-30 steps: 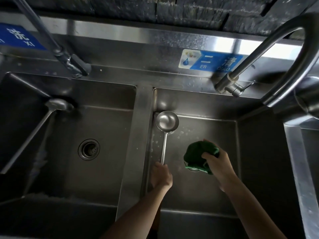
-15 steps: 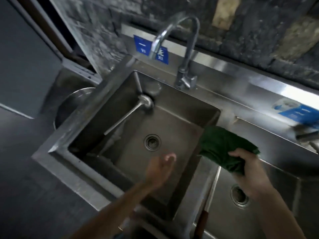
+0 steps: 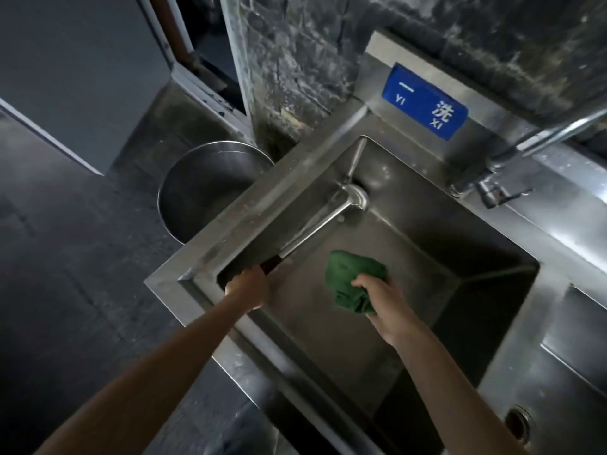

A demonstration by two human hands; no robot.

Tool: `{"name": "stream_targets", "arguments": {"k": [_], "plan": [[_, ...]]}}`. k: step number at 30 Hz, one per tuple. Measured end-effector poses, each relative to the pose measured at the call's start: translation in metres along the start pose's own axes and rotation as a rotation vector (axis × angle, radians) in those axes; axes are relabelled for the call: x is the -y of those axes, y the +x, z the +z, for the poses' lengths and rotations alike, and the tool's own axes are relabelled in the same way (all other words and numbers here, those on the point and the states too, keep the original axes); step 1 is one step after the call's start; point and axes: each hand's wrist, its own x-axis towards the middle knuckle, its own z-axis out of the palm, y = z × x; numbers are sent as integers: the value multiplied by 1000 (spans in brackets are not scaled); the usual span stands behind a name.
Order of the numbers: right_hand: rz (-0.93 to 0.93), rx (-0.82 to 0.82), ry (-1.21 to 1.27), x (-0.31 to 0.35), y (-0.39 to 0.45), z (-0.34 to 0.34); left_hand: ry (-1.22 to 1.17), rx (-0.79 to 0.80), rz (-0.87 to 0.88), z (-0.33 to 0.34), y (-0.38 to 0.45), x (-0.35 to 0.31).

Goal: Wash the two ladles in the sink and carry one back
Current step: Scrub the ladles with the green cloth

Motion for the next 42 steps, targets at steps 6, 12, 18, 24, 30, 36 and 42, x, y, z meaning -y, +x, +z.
{"name": "stream_targets", "arguments": {"k": [6, 12, 18, 24, 30, 36, 42], "plan": [[-334, -9, -491, -11, 21, 53, -88, 90, 62, -8, 8, 0], [-986, 275, -1271, -28, 27, 80, -220, -49, 69, -17, -22, -10], [-1341, 630, -1744, -50, 18, 65, -346, -50, 138, -19, -84, 17], [-1717, 565, -1776, -23, -66, 57, -471, -248, 276, -37, -168, 14], [-2267, 352, -1681, 4, -120, 54, -567, -460, 411, -45, -237, 7], [-2685, 132, -1410, 33, -172, 48, -662, -536, 512, -58, -292, 3], [-2437, -188, -1804, 156, -195, 33, -609, -637, 545, -67, -317, 61]]}}
